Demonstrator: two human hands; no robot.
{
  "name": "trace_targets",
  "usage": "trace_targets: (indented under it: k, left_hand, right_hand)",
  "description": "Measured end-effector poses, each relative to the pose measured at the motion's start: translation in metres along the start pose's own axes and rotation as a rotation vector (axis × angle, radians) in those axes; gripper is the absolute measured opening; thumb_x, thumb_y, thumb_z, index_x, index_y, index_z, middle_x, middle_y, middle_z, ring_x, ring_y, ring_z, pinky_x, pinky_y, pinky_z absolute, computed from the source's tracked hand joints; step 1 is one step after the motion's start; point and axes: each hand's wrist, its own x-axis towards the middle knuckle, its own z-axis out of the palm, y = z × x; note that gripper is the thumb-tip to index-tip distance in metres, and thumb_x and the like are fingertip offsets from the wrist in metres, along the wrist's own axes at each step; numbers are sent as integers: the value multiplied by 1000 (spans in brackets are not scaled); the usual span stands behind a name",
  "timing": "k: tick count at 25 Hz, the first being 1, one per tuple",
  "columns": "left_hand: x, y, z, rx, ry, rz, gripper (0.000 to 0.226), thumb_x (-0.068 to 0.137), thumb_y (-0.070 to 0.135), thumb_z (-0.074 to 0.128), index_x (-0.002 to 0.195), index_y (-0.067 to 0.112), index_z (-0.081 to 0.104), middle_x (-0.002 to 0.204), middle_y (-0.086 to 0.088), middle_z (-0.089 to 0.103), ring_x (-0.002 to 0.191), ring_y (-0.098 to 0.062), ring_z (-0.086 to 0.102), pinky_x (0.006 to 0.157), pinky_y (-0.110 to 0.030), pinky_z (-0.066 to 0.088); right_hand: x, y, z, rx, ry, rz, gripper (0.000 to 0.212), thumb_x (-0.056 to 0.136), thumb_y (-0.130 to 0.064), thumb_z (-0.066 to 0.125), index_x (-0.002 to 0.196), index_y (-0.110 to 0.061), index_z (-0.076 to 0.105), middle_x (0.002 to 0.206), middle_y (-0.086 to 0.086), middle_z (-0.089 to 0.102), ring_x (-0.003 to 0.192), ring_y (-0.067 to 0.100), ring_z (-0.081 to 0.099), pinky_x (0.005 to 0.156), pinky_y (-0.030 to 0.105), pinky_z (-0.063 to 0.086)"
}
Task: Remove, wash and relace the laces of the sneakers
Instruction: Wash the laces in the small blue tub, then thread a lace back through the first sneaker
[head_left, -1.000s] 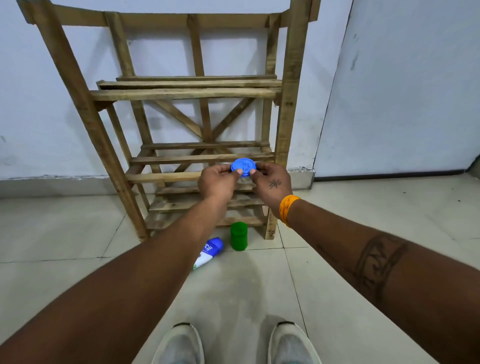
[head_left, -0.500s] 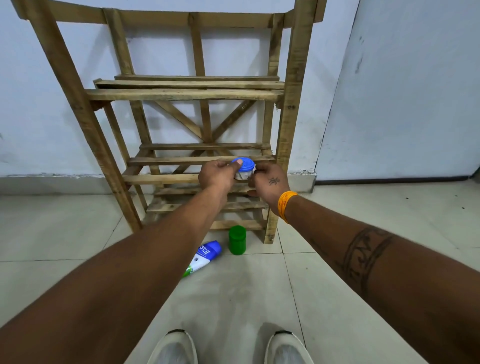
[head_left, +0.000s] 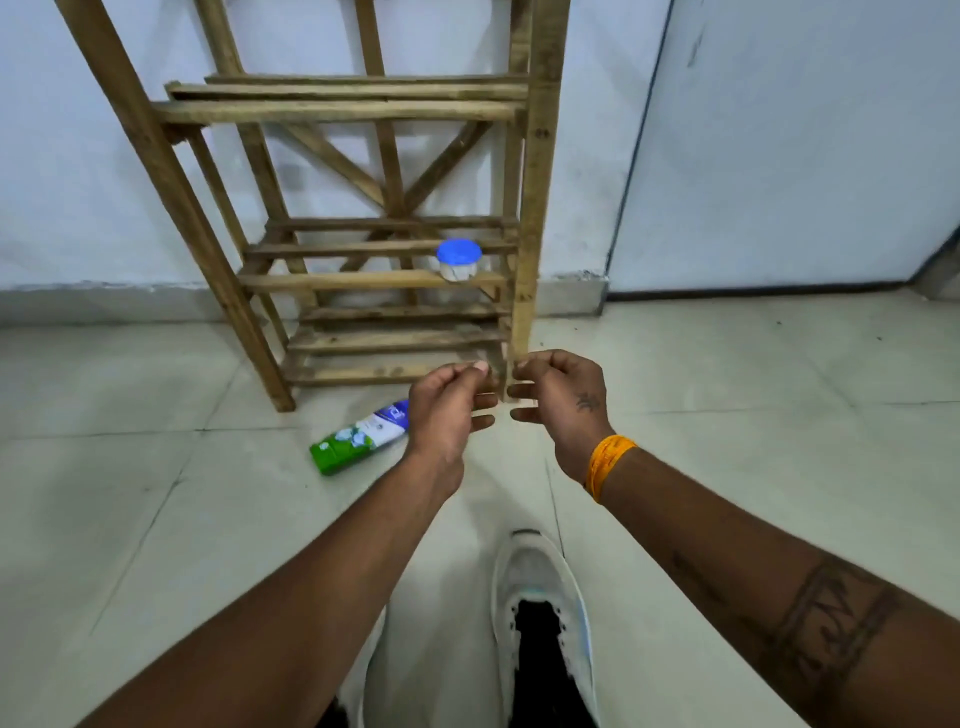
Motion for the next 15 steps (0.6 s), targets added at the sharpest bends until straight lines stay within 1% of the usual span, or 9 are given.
trace_targets:
  k: [4,7,9,12,13,15]
  left_hand:
    - [-87,-40,18,-14,-58,-103,20,98,20,64,106,4,72,87,-5,76,75,-15,69,67,-30,55]
    - [-163,-76,33,32,-106,-215,18,97,17,65,106,4,73,95,-11,78,78,-17,71,65,-28,56]
    - [-200,-94,40,42,-142,-255,17,97,16,64,106,4,73,98,-12,78,79,-16,71,66,-28,57]
    - [-249,-123,51,145,-190,-305,11,97,13,63,98,8,73,89,-9,76,80,-17,69,67,-30,56]
    - [-263,-132,55,177,-198,-348,11,97,10,61,94,10,72,86,-7,75,79,-18,67,66,-31,55]
    - [-284,-149,56,205,-156,-496,17,97,5,56,87,11,69,84,-9,71,74,-22,63,61,-32,51]
  right_hand:
    - [-79,13,-68,33,5,38,14,94,-5,61,97,0,73,91,10,72,76,22,72,60,33,59]
    - [-138,32,-124,3,40,81,14,93,-8,63,98,1,73,92,12,72,78,23,73,62,35,58]
    - [-170,49,-156,-15,54,111,16,94,-9,64,100,3,71,96,16,72,81,25,75,63,35,58]
    - [-212,78,-201,-40,104,153,16,94,-9,63,100,5,70,97,18,72,82,26,74,62,35,58]
    - [-223,88,-212,-47,115,163,15,94,-7,63,99,4,70,94,15,72,80,25,73,62,35,58]
    - [-241,114,-225,-127,136,179,11,93,-7,64,93,-1,72,89,8,72,80,22,71,62,35,58]
